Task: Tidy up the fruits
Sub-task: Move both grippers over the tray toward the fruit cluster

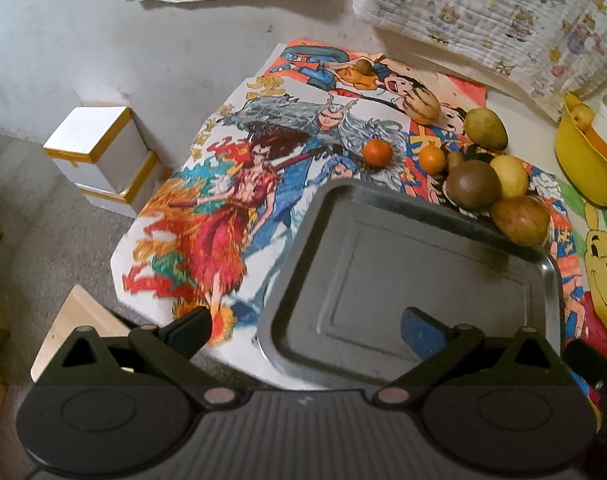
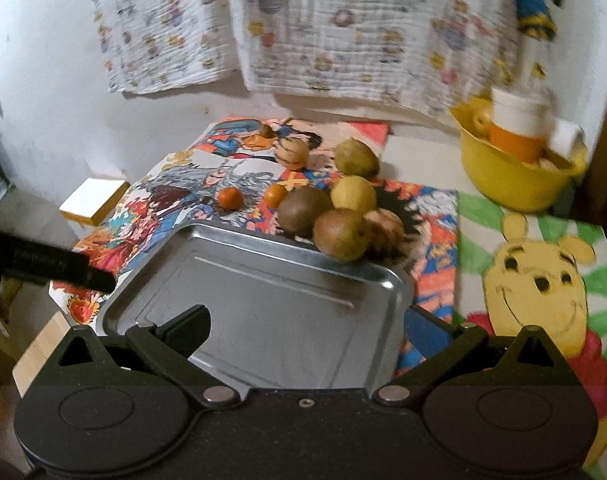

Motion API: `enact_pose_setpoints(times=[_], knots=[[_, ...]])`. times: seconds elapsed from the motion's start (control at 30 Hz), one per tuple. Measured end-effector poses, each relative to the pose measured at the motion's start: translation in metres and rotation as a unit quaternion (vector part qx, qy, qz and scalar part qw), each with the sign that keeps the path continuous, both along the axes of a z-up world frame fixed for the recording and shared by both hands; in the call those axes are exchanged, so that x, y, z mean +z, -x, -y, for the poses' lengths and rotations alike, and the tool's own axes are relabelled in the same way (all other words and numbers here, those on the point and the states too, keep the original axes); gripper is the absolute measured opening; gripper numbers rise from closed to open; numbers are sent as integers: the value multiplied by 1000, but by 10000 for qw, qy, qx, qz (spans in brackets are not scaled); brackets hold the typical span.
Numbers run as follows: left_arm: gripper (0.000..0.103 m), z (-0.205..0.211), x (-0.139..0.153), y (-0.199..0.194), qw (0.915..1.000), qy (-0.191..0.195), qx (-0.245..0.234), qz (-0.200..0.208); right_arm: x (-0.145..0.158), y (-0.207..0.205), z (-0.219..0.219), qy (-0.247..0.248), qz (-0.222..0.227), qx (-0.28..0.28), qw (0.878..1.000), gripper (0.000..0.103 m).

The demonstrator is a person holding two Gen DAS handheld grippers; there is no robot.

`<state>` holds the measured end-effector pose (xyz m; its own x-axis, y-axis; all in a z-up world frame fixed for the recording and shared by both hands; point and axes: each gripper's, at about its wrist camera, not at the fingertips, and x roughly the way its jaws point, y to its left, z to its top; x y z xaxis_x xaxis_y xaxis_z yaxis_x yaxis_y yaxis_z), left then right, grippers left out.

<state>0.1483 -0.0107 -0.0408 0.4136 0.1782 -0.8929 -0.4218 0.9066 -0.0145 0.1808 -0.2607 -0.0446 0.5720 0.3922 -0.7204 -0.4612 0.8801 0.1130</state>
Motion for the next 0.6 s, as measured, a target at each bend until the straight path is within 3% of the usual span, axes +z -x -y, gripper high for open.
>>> enact_pose_setpoints(times=[0.13, 0.3, 0.6], knots=[[102, -16, -5, -31, 9997, -26, -249, 45, -2, -17, -25, 237, 192, 288, 9991, 103], [102, -32, -15, -84, 9940, 102, -1079, 162, -4, -48, -56, 701, 371, 567, 9952, 103], [102, -42, -41, -154, 9795, 85, -2010, -80, -27, -88, -98, 1452, 145, 723, 9867, 102]])
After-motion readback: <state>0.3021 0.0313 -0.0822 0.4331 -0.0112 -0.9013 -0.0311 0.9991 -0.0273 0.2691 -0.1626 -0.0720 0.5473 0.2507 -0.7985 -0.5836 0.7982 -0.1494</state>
